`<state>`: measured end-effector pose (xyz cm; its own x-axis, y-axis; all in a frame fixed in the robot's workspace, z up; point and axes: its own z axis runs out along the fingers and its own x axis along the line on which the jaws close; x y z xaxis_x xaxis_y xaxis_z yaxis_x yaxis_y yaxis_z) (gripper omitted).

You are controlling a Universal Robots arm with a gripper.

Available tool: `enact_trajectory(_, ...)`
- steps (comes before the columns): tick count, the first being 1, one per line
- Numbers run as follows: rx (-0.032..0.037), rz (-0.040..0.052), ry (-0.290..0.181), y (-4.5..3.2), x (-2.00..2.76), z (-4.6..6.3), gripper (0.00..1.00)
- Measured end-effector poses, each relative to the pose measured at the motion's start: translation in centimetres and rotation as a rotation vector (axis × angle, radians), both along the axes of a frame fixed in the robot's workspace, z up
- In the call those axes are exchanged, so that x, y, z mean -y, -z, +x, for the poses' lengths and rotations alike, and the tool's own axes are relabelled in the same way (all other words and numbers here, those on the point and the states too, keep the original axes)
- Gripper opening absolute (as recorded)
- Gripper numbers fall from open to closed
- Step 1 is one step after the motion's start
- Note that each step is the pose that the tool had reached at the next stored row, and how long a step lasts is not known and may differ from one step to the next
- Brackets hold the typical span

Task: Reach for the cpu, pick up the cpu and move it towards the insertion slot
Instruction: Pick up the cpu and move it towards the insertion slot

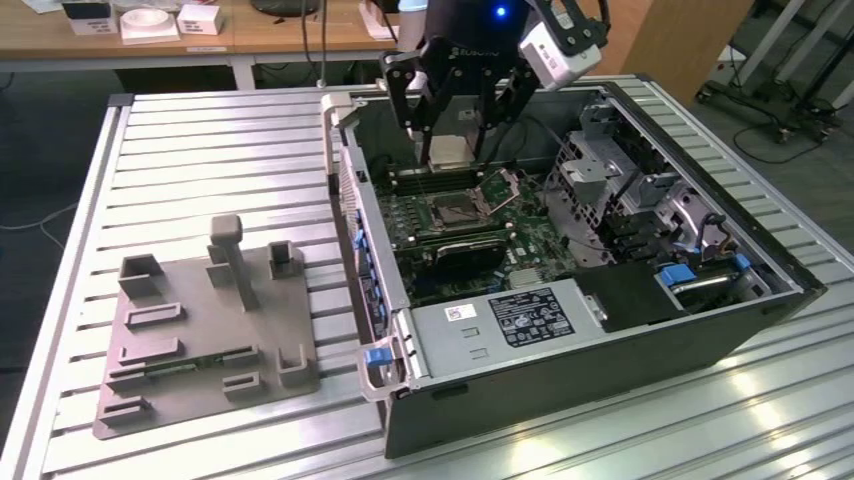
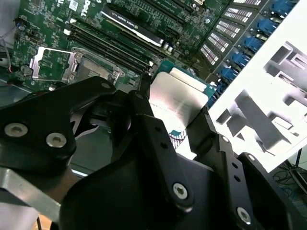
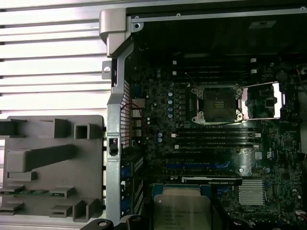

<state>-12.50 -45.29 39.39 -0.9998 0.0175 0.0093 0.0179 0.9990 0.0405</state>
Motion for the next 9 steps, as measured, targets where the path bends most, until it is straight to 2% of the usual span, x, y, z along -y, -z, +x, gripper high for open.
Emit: enact_trajectory(9,0.0000,-0.0002,0.000,0.01,-0.07,0.05,0.55)
